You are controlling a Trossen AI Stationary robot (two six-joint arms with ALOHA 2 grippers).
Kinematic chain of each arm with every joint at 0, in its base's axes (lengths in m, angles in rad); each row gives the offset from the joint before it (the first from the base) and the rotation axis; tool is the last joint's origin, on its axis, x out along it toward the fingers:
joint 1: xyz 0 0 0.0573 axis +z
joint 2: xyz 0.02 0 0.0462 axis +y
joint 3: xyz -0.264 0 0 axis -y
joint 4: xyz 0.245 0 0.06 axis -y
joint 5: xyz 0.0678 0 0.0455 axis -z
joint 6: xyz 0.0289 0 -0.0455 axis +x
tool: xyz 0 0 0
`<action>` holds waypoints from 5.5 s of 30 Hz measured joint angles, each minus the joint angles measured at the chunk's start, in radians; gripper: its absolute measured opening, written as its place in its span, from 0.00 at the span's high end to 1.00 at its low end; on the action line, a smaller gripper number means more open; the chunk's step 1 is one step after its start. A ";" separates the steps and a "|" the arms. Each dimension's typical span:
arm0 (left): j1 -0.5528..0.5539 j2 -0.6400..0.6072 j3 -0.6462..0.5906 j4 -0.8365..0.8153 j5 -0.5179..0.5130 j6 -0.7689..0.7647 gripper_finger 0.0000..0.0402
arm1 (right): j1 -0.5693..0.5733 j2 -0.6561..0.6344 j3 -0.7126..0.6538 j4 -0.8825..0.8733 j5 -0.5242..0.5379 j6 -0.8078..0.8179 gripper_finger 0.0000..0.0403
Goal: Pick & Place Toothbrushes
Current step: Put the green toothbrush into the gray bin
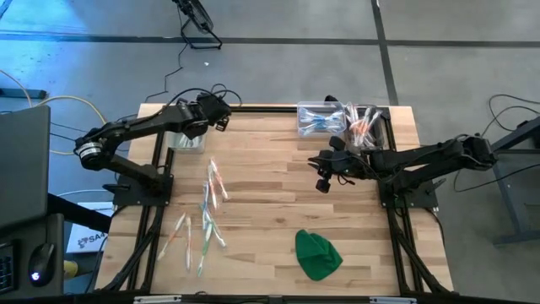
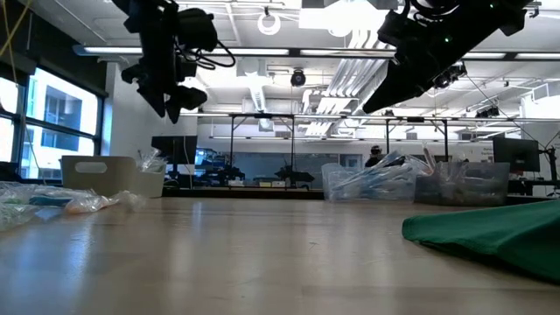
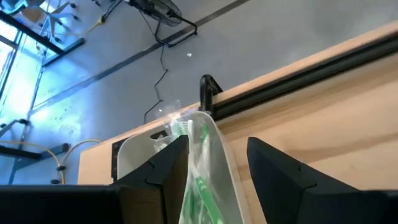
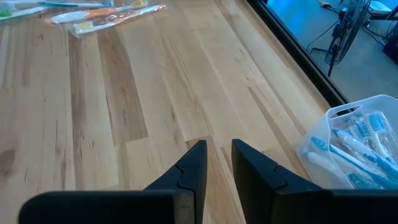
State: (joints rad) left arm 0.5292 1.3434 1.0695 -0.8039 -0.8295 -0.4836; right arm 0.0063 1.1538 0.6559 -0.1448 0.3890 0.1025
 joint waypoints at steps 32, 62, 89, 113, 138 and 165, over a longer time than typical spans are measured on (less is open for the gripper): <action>-0.588 0.000 0.000 -0.066 0.248 0.074 0.60 | 0.000 0.000 0.000 0.173 0.000 -0.032 0.84; -1.147 0.038 -0.001 -0.157 0.674 -1.091 0.60 | 0.000 0.000 0.000 0.172 -0.007 -0.029 0.84; -1.178 0.265 -0.001 -0.061 0.882 -1.117 0.60 | 0.000 0.000 0.000 0.195 -0.007 -0.044 0.84; -1.180 0.265 -0.051 -0.049 0.839 -1.250 0.60 | 0.000 0.000 0.000 0.194 -0.007 -0.045 0.84; -1.184 0.265 -0.148 0.111 0.845 -1.306 0.60 | 0.000 0.000 0.000 0.192 -0.007 -0.045 0.84; -1.184 0.341 -0.145 0.115 0.898 -1.328 0.60 | 0.000 0.000 0.000 0.170 -0.007 -0.044 0.84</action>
State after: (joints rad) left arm -0.6544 1.6848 0.9241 -0.6892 0.0685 -1.8118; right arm 0.0065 1.1538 0.6559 0.0250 0.3817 0.0589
